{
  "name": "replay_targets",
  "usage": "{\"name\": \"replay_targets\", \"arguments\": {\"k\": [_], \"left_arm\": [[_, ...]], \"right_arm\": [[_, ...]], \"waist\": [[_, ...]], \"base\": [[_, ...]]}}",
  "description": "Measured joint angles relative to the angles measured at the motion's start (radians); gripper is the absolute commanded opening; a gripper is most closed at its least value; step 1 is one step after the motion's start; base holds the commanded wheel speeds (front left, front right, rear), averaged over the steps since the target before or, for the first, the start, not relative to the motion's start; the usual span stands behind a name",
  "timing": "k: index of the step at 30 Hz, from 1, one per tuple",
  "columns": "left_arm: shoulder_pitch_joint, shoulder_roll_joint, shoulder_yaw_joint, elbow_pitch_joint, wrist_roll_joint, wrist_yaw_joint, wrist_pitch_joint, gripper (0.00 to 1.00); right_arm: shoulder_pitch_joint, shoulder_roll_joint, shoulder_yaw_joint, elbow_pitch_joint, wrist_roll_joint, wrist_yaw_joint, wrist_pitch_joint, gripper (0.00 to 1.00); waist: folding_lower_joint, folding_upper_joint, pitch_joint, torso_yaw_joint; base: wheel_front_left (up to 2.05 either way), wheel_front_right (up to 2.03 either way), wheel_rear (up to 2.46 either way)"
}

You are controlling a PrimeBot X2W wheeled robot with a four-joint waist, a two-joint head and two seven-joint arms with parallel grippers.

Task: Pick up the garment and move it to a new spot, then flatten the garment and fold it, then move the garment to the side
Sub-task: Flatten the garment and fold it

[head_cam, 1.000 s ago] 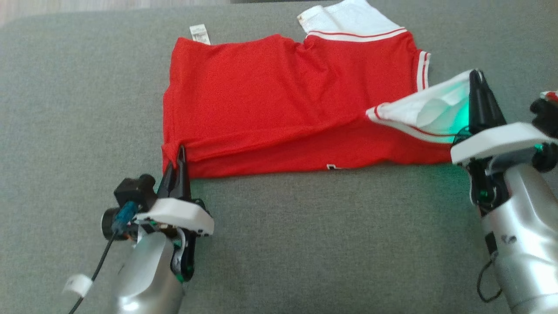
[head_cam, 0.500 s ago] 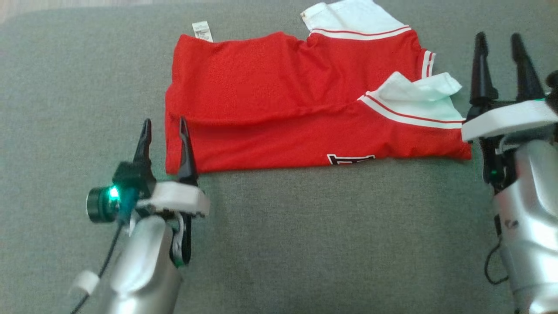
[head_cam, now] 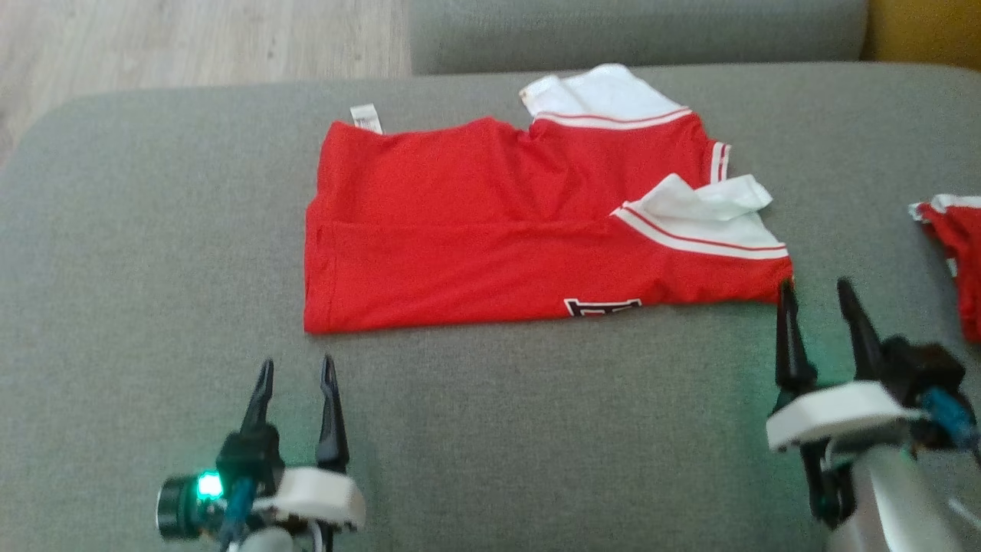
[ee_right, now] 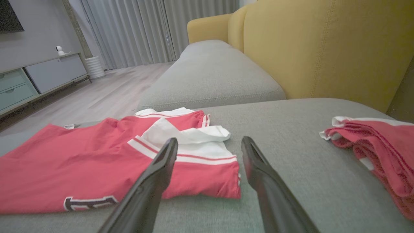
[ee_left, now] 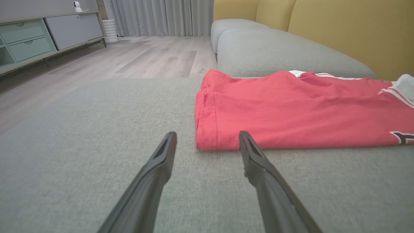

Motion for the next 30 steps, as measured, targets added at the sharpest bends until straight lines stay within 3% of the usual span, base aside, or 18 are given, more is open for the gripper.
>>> {"name": "replay_targets", "arguments": {"k": [7, 17, 27, 30], "left_arm": [[0.112, 0.002, 0.005, -0.03, 0.0, 0.0, 0.0, 1.0], [0.127, 0.003, 0.0, -0.053, -0.01, -0.001, 0.0, 1.0], [-0.106, 0.002, 0.009, 0.059, -0.047, -0.096, 0.0, 1.0], [-0.174, -0.001, 0.022, 0.103, -0.077, -0.107, 0.0, 1.0]], "right_arm": [[0.109, 0.008, 0.016, 0.016, 0.039, 0.0, 0.0, 1.0], [0.109, 0.009, 0.035, 0.039, 0.047, 0.0, 0.0, 1.0], [-0.045, 0.009, 0.0, 0.06, 0.049, 0.0, 0.0, 1.0], [-0.09, 0.009, -0.013, 0.082, 0.049, 0.0, 0.0, 1.0]], "waist": [[-0.0001, 0.0, -0.062, -0.005], [0.0002, 0.0, -0.046, -0.001], [0.0004, 0.0, 0.066, 0.005], [0.0004, 0.0, 0.11, 0.004]], "base": [[0.0, 0.0, 0.0], [0.0, 0.0, 0.0], [0.0, 0.0, 0.0], [0.0, 0.0, 0.0]]}}
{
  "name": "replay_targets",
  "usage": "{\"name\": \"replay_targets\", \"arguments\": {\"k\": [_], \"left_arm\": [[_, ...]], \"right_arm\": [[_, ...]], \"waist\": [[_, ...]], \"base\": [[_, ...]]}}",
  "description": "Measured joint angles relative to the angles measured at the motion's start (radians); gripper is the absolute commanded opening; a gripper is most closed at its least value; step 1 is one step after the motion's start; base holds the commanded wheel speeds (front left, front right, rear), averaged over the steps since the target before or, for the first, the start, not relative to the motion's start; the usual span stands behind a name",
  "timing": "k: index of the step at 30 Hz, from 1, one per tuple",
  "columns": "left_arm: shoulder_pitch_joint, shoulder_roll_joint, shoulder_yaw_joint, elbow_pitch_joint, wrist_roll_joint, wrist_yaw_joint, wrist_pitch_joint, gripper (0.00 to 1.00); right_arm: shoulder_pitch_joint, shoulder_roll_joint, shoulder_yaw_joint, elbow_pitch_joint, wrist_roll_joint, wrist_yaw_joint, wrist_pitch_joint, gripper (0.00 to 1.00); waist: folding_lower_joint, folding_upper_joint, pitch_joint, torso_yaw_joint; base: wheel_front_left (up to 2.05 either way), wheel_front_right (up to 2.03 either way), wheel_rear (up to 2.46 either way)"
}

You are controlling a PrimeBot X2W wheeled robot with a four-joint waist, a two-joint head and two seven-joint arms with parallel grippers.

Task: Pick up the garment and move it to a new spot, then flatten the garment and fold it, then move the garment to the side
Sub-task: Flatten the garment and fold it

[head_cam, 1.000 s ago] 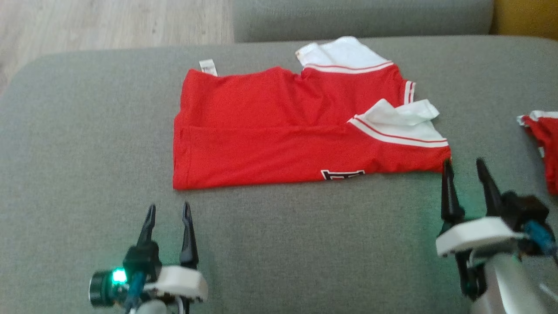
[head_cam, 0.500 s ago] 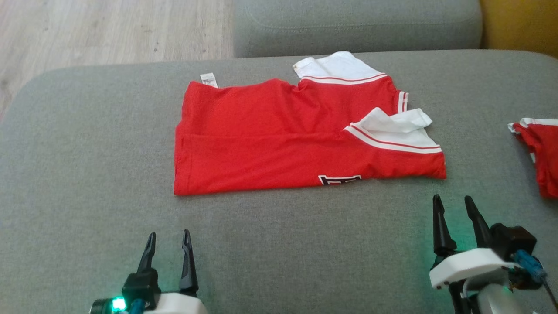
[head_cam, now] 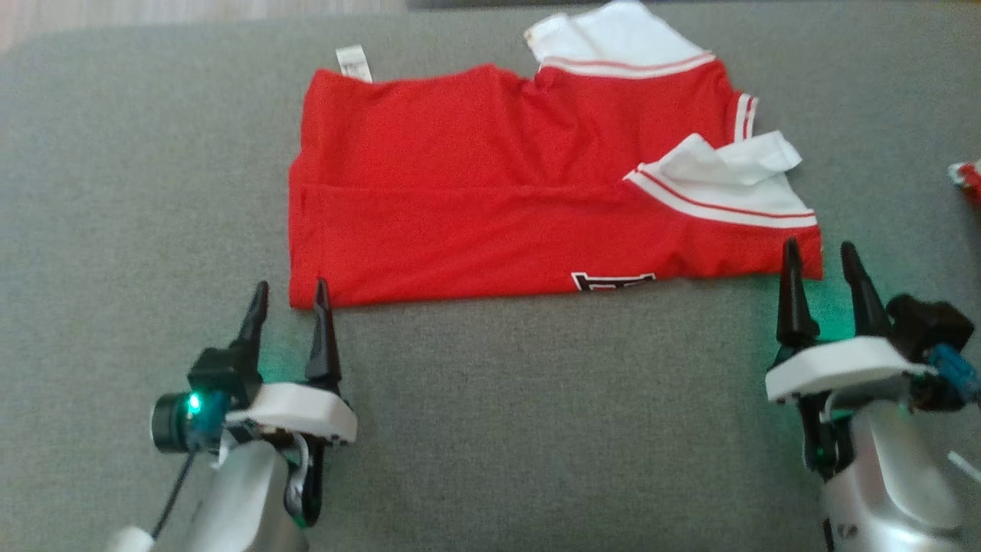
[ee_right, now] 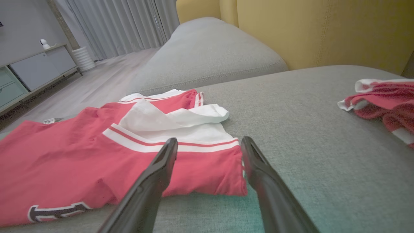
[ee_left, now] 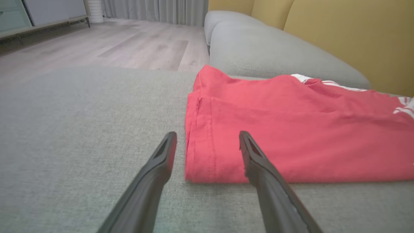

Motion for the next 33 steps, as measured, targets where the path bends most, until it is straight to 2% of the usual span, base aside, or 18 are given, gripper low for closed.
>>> {"name": "replay_targets", "arguments": {"k": [6, 13, 14, 15, 16, 17, 18, 25, 33], "left_arm": [[-0.089, -0.002, 0.012, 0.135, -0.037, -0.027, 0.0, 1.0], [-0.132, 0.001, -0.024, 0.171, -0.076, -0.044, -0.009, 1.0], [-0.136, 0.002, -0.031, 0.178, -0.084, -0.044, -0.012, 0.89], [-0.14, 0.005, -0.043, 0.184, -0.091, -0.044, -0.015, 0.48], [-0.146, 0.007, -0.055, 0.192, -0.098, -0.046, -0.015, 0.22], [-0.15, 0.01, -0.063, 0.199, -0.105, -0.052, -0.015, 0.0], [-0.152, 0.01, -0.071, 0.205, -0.113, -0.056, -0.015, 0.0], [-0.145, 0.009, -0.083, 0.204, -0.137, -0.051, -0.008, 0.0], [0.04, -0.004, 0.015, 0.136, -0.083, -0.034, 0.0, 0.0]], "right_arm": [[-0.089, 0.0, -0.023, 0.072, -0.019, 0.0, 0.0, 1.0], [-0.133, -0.001, -0.05, 0.148, -0.042, 0.0, 0.0, 1.0], [-0.14, -0.001, -0.049, 0.164, -0.043, 0.0, 0.0, 1.0], [-0.146, -0.002, -0.044, 0.179, -0.043, 0.0, -0.001, 1.0], [-0.154, -0.005, -0.038, 0.195, -0.041, 0.0, -0.002, 0.52], [-0.161, -0.008, -0.027, 0.208, -0.034, 0.0, -0.006, 0.18], [-0.163, -0.011, -0.014, 0.219, -0.029, 0.0, -0.008, 0.0], [-0.159, -0.012, 0.007, 0.223, 0.006, 0.0, -0.008, 0.0], [-0.022, -0.002, 0.025, 0.193, 0.067, 0.0, -0.007, 0.0]], "waist": [[0.0001, 0.0, 0.086, -0.01], [-0.0002, 0.0, 0.118, -0.014], [-0.0003, 0.0, 0.118, -0.014], [-0.0003, 0.0, 0.119, -0.013], [-0.0003, 0.0, 0.118, -0.012], [-0.0003, 0.0, 0.116, -0.011], [-0.0003, 0.0, 0.115, -0.011], [-0.0001, 0.0, 0.084, -0.016], [-0.0003, 0.0, -0.033, -0.041]], "base": [[0.0, 0.0, 0.0], [0.0, 0.0, 0.0], [0.0, 0.0, 0.0], [0.0, 0.0, 0.0], [0.0, 0.0, 0.0], [0.0, 0.0, 0.0], [0.0, 0.0, 0.0], [0.0, 0.0, 0.0], [0.0, 0.0, 0.0]]}}
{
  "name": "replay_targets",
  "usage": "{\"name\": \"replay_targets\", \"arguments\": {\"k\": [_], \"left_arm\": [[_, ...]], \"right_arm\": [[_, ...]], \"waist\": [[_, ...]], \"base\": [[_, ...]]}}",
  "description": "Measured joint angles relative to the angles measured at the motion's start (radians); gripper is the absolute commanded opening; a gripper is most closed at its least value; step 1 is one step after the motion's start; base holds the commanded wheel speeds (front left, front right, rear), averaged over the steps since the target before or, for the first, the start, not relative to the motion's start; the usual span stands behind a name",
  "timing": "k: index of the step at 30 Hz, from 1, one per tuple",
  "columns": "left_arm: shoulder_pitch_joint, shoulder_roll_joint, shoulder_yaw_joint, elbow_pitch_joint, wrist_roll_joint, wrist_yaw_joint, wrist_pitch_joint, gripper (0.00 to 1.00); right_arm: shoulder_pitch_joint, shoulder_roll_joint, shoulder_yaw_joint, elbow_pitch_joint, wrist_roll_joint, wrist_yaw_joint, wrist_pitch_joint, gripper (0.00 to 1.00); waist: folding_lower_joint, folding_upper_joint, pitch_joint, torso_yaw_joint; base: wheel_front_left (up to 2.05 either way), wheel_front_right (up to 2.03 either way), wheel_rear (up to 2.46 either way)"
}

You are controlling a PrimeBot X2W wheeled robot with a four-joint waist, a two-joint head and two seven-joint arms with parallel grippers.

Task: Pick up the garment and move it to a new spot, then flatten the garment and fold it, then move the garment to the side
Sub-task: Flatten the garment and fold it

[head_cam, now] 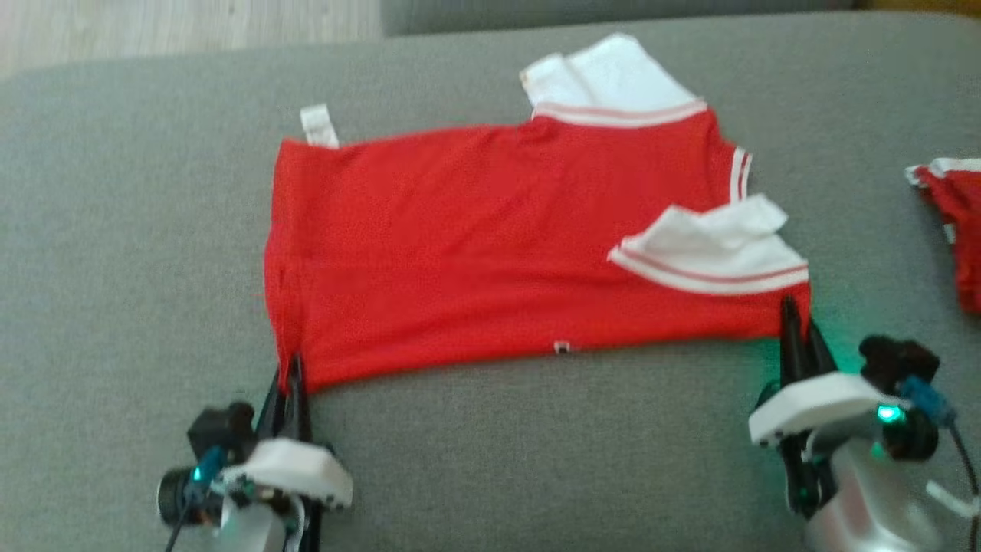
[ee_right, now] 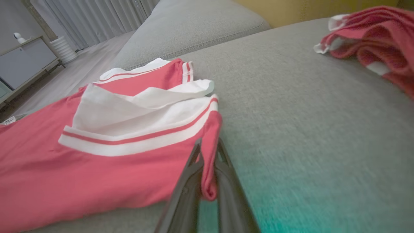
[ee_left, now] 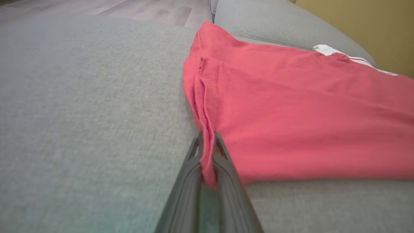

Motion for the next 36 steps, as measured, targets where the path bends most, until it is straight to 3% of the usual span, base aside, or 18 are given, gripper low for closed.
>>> {"name": "replay_targets", "arguments": {"k": [13, 14, 15, 16, 21, 26, 36], "left_arm": [[0.199, 0.001, 0.059, -0.031, 0.038, -0.023, 0.0, 0.0], [0.199, 0.001, 0.059, -0.033, 0.037, -0.023, 0.0, 0.0], [0.199, 0.001, 0.058, -0.041, 0.038, -0.023, 0.0, 0.78], [0.198, 0.001, 0.057, -0.05, 0.041, -0.023, 0.0, 1.0], [0.164, 0.003, 0.042, -0.067, 0.075, -0.024, 0.0, 1.0], [-0.009, 0.028, 0.005, -0.02, 0.114, -0.067, 0.002, 1.0], [-0.449, 0.144, -0.084, 0.1, 0.079, -0.112, 0.196, 1.0]], "right_arm": [[0.18, 0.003, 0.064, -0.039, 0.042, 0.0, 0.005, 0.0], [0.179, 0.003, 0.064, -0.046, 0.045, 0.0, 0.006, 0.35], [0.179, 0.003, 0.063, -0.056, 0.045, 0.0, 0.007, 0.99], [0.176, 0.003, 0.06, -0.065, 0.048, 0.0, 0.007, 1.0], [0.161, 0.003, 0.028, -0.104, 0.033, 0.0, 0.007, 1.0], [0.077, 0.003, 0.023, -0.116, 0.002, 0.0, 0.007, 1.0], [-0.105, 0.001, 0.095, -0.138, -0.008, 0.0, 0.007, 1.0]], "waist": [[-0.0001, 0.0, -0.118, -0.026], [-0.0001, 0.0, -0.119, -0.025], [-0.0001, 0.0, -0.118, -0.024], [0.0, 0.0, -0.117, -0.023], [0.0, 0.0, -0.098, -0.012], [0.0002, 0.0, -0.061, 0.002], [0.0003, 0.0, 0.073, 0.008]], "base": [[0.0, 0.0, 0.0], [0.0, 0.0, 0.0], [0.0, 0.0, 0.0], [0.0, 0.0, 0.0], [0.0, 0.0, 0.0], [0.0, 0.0, 0.0], [0.0, 0.0, 0.0]]}}
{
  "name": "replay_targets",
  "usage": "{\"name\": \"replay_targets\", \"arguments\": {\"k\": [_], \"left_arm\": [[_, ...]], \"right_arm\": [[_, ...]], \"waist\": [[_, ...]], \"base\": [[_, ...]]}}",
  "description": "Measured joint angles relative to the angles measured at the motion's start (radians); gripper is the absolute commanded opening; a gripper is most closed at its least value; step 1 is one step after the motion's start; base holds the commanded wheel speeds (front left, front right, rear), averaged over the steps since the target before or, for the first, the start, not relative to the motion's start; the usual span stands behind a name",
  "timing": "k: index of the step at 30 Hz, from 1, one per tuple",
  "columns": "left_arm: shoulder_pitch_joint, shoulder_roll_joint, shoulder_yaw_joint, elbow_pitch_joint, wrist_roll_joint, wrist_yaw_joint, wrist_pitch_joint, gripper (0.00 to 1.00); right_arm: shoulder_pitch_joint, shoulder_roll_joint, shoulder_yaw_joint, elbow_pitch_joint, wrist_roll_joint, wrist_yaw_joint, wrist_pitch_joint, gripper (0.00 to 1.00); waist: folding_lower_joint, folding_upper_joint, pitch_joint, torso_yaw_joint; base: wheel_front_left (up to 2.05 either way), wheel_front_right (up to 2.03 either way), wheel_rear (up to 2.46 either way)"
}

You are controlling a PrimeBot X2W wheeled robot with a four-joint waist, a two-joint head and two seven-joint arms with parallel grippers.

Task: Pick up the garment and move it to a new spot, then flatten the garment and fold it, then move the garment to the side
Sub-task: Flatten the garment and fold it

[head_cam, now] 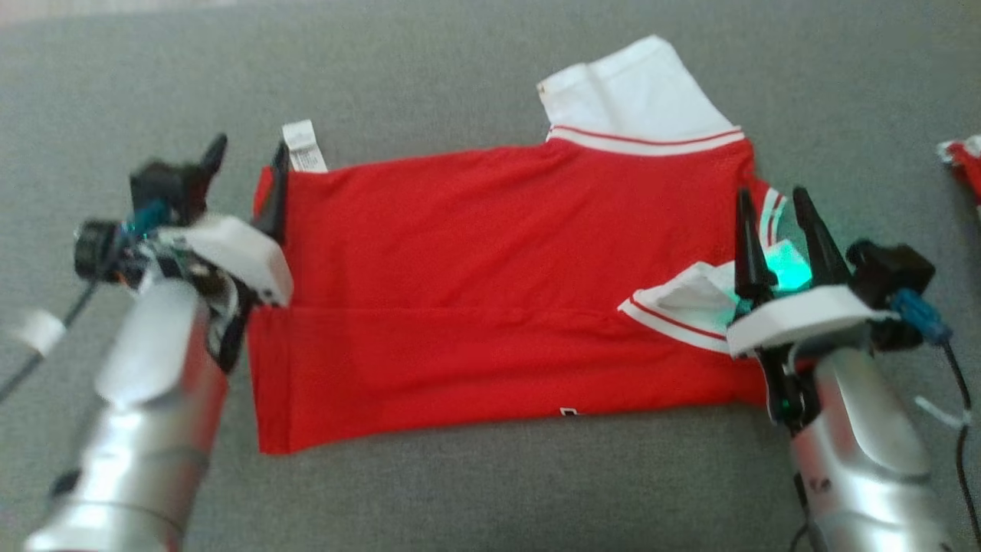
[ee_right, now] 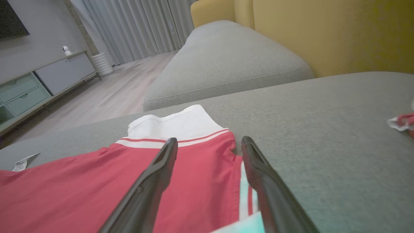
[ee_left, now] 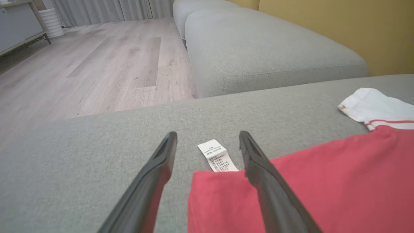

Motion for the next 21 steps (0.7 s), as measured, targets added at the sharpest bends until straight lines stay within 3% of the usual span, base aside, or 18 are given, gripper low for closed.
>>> {"name": "replay_targets", "arguments": {"k": [6, 11, 21], "left_arm": [[-0.079, 0.074, -0.116, 0.034, -0.135, -0.003, 0.1, 1.0], [-0.085, 0.123, -0.183, 0.043, -0.218, -0.003, 0.123, 1.0], [-0.084, 0.153, -0.25, 0.066, -0.301, -0.003, 0.149, 1.0]], "right_arm": [[-0.058, -0.001, 0.035, -0.015, 0.02, 0.0, 0.0, 1.0], [-0.059, -0.01, 0.034, -0.017, 0.035, 0.0, 0.0, 1.0], [-0.05, -0.02, 0.028, -0.018, 0.035, 0.0, 0.0, 1.0]], "waist": [[0.0001, 0.0, 0.088, -0.022], [0.0, 0.0, 0.126, -0.046], [-0.0003, 0.0, 0.106, -0.043]], "base": [[0.0, 0.0, 0.0], [0.0, 0.0, 0.0], [0.0, 0.0, 0.0]]}}
